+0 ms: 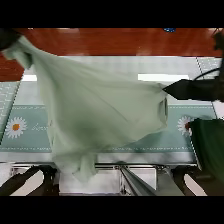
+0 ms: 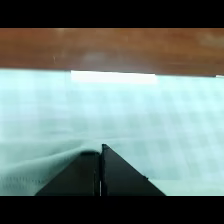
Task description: Fold the shirts.
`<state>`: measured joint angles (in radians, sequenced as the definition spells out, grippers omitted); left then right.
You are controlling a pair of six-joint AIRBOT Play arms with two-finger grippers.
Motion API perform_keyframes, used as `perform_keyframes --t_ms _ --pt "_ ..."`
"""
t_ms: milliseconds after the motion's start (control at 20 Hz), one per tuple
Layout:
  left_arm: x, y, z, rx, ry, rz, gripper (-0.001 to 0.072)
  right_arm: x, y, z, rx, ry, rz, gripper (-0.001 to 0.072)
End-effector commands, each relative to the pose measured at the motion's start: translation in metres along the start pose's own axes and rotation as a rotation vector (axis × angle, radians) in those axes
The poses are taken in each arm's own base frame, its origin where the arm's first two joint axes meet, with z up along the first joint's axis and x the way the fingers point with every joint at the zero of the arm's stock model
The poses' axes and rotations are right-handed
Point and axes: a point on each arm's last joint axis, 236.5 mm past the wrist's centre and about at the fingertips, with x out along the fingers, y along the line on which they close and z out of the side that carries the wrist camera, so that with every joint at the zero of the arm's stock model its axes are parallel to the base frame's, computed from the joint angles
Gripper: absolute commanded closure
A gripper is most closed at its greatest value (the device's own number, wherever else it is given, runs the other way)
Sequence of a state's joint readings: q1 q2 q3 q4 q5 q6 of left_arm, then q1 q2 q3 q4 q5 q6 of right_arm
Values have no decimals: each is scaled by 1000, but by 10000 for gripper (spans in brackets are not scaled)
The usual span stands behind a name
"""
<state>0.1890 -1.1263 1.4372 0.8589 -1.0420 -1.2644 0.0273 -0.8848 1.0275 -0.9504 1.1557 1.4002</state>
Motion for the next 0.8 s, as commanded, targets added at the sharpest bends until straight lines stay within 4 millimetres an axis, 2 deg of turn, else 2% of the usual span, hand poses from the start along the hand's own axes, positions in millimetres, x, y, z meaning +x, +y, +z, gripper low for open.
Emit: perform_keyframes --t_ms 0,100,200,350,400,450,500,550,650,750 --pt "118 42 -26 -83 106 -17 693 85 -70 14 97 39 -60 687" --pt "165 50 -34 -87 154 -36 693 120 -111 34 188 55 -78 687" --pt "198 53 -43 -85 185 -51 693 145 -142 63 283 37 -52 687" --pt "227 56 -61 -97 225 -63 690 167 -161 108 403 -38 36 673" --pt "231 57 -66 -126 241 -61 582 170 -164 119 438 -64 65 499" --pt "230 57 -72 -150 264 -62 289 169 -167 128 462 -85 87 299" --pt "226 60 -80 -144 301 -61 197 164 -172 134 467 -99 89 295" --pt "216 67 -94 -128 371 -50 197 153 -178 140 467 -110 88 295" --pt "182 98 -129 -191 564 36 198 123 -185 140 478 -99 106 297" --pt "129 125 -178 -268 818 80 198 87 -198 122 446 -38 68 297"
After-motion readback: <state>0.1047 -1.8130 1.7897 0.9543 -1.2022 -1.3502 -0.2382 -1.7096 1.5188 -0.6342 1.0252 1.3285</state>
